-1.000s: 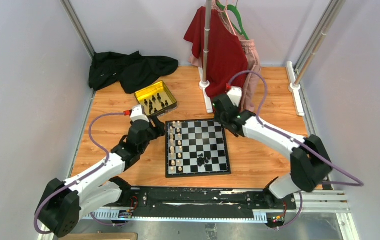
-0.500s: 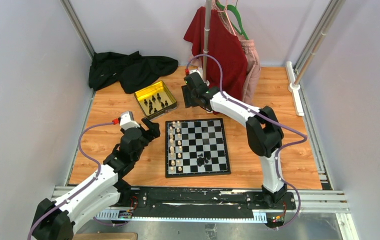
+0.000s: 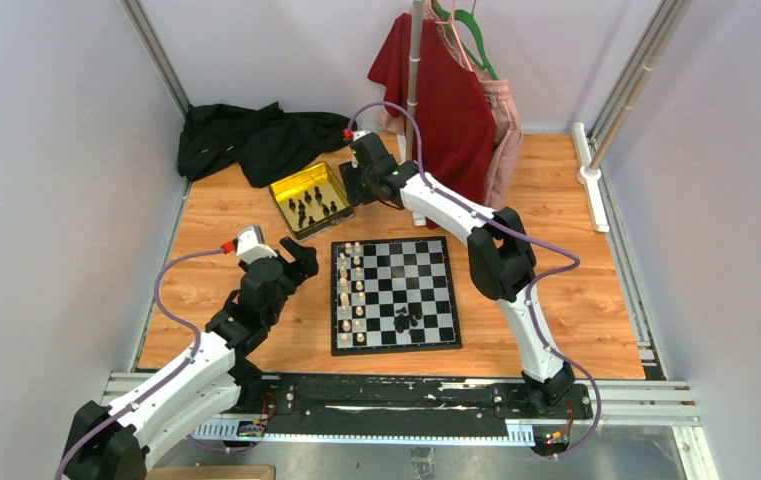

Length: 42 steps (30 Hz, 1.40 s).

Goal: Set up the chess pieces on the board
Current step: Pick up the storage box at the center of the board.

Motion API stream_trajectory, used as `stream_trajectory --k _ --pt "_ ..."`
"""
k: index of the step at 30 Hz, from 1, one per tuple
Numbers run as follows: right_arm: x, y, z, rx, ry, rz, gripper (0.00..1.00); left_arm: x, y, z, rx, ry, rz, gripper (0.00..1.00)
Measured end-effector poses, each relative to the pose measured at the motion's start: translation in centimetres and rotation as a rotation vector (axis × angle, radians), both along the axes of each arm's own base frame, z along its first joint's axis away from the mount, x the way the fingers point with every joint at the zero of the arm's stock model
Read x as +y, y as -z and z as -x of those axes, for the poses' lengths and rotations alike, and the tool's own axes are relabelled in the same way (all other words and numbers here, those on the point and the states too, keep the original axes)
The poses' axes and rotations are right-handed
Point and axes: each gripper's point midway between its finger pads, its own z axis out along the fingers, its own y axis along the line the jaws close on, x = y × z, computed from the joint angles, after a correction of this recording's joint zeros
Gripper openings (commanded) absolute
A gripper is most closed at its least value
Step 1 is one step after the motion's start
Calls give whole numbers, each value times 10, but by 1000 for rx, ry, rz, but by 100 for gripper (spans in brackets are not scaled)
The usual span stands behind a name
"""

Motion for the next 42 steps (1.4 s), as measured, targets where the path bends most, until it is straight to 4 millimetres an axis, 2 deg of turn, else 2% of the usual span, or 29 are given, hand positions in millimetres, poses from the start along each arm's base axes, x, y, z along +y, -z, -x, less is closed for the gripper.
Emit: stream_trajectory --k 12,16,24,28,32,37,42 --pt "21 28 -8 52 -51 12 56 4 -9 0 -32 -25 21 84" --pt "25 30 -12 51 -57 11 56 5 -11 0 -37 -32 25 84" --pt "30 41 -17 67 -68 16 51 11 0 3 -26 -55 12 85" --pt "29 51 -22 79 -68 21 45 14 0 2 -28 -68 7 85" --pt "26 51 -25 79 -70 28 37 16 -1 2 -32 -81 3 85" --pt "22 46 -29 68 -77 40 20 17 -2 1 -37 -90 3 85" --pt "18 49 -29 66 -84 62 9 19 -1 2 -41 -96 3 85"
